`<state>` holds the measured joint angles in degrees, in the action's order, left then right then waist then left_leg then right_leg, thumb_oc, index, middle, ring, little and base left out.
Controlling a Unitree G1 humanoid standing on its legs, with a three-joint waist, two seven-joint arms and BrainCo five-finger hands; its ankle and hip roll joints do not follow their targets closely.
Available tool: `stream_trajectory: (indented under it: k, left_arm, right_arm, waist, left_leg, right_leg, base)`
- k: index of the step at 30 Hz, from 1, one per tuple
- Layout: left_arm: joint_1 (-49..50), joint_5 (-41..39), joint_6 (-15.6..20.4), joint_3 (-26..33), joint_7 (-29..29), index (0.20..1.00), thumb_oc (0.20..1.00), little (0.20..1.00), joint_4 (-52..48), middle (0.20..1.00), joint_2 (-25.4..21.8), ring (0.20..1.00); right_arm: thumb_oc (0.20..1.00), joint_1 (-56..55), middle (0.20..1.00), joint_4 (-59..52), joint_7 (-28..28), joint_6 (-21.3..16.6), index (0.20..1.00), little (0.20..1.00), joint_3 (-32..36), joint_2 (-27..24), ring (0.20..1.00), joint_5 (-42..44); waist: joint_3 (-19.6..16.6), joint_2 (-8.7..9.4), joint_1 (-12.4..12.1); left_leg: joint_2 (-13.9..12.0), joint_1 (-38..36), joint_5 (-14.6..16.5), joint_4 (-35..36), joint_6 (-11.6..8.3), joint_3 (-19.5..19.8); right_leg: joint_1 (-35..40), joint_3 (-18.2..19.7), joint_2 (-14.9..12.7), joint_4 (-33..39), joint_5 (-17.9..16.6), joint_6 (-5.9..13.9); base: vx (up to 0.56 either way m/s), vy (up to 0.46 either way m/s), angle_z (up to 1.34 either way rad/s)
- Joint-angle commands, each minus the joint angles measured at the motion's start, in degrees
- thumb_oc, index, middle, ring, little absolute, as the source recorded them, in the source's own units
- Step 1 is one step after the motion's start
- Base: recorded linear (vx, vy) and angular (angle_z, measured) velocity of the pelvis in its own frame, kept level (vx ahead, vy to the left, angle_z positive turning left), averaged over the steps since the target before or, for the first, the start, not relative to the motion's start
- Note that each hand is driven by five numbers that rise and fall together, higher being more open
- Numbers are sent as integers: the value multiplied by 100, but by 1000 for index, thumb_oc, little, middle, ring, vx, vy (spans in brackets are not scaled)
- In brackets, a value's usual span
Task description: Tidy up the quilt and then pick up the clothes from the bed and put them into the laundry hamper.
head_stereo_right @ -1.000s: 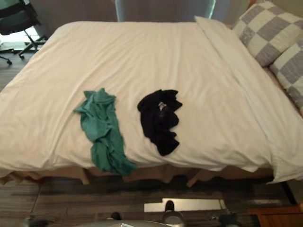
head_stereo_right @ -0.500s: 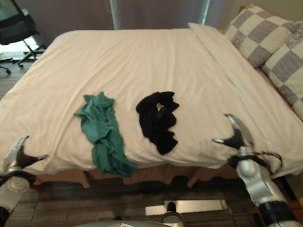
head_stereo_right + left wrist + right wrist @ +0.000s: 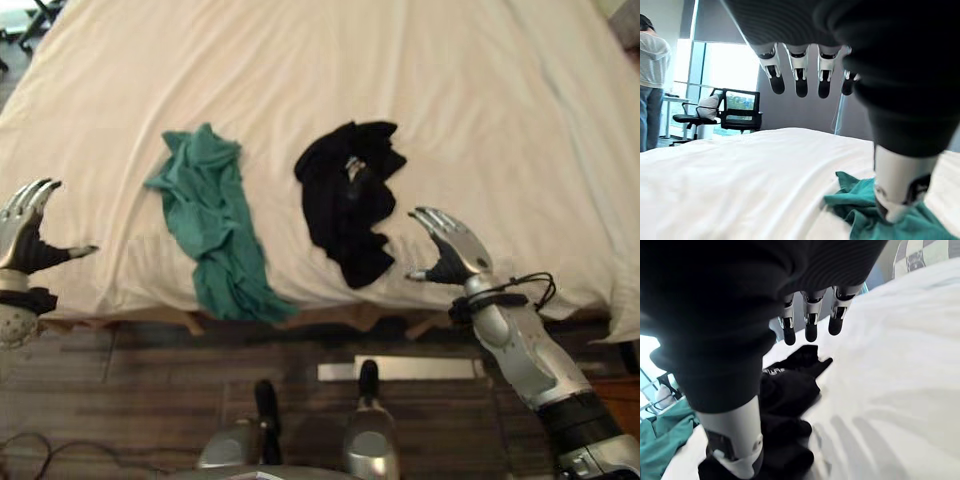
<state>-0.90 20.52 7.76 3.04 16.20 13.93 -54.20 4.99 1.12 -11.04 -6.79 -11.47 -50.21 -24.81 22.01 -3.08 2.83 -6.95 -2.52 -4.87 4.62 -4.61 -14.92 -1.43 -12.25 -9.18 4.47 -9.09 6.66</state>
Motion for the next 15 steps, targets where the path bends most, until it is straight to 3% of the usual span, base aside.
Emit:
stream_trajectory:
  k: [1, 5, 6, 9, 15]
  left_arm:
    - [-146, 84, 150, 237, 273, 1000, 1000, 1000, -28, 1000, -253, 1000]
    - [-12, 255, 108, 278, 356, 1000, 1000, 1000, -61, 1000, -132, 1000]
    - [-1971, 363, -384, -875, 450, 1000, 1000, 1000, 264, 1000, -76, 1000]
    - [-3204, 848, -742, -1827, 489, 1000, 1000, 1000, 912, 1000, 389, 1000]
    - [-3719, 673, -634, -2050, 694, 1000, 1000, 1000, 1549, 1000, 700, 1000]
  right_arm:
    - [1000, 153, 1000, -246, -80, -203, 1000, 1000, 194, -217, 1000, -42]
    - [1000, 51, 1000, -257, -175, -210, 1000, 1000, 310, -220, 1000, -118]
    - [1000, 667, 1000, -99, -138, -120, 1000, 1000, -342, -69, 1000, -48]
    - [1000, 1450, 1000, 320, -337, 17, 1000, 1000, -755, 269, 1000, -162]
    - [1000, 1634, 1000, 401, -495, -40, 1000, 1000, -922, 538, 1000, -225]
  waist:
    - [-109, 275, 12]
    - [66, 229, -1]
    - [72, 314, 272]
    - [163, 383, 325]
    - [222, 454, 450]
  left_leg:
    - [-309, 248, 256, -182, -243, -255]
    - [-314, 427, 201, -220, -262, -234]
    - [-355, 423, 215, -227, -286, -344]
    - [-417, 603, 201, -311, -302, -449]
    - [-488, 726, 151, -304, -345, -602]
  right_leg:
    - [-441, 118, -481, -1014, 1070, 425]
    - [-637, 131, -492, -1039, 1015, 421]
    - [-749, 228, -487, -1065, 1030, 441]
    - [-1008, 383, -447, -1076, 955, 424]
    - [-1253, 539, -401, -1030, 873, 413]
  base:
    - [-100, -13, 1]
    - [-65, 3, 2]
    - [-48, 25, 1]
    - [-84, 5, -16]
    - [-35, 3, -47]
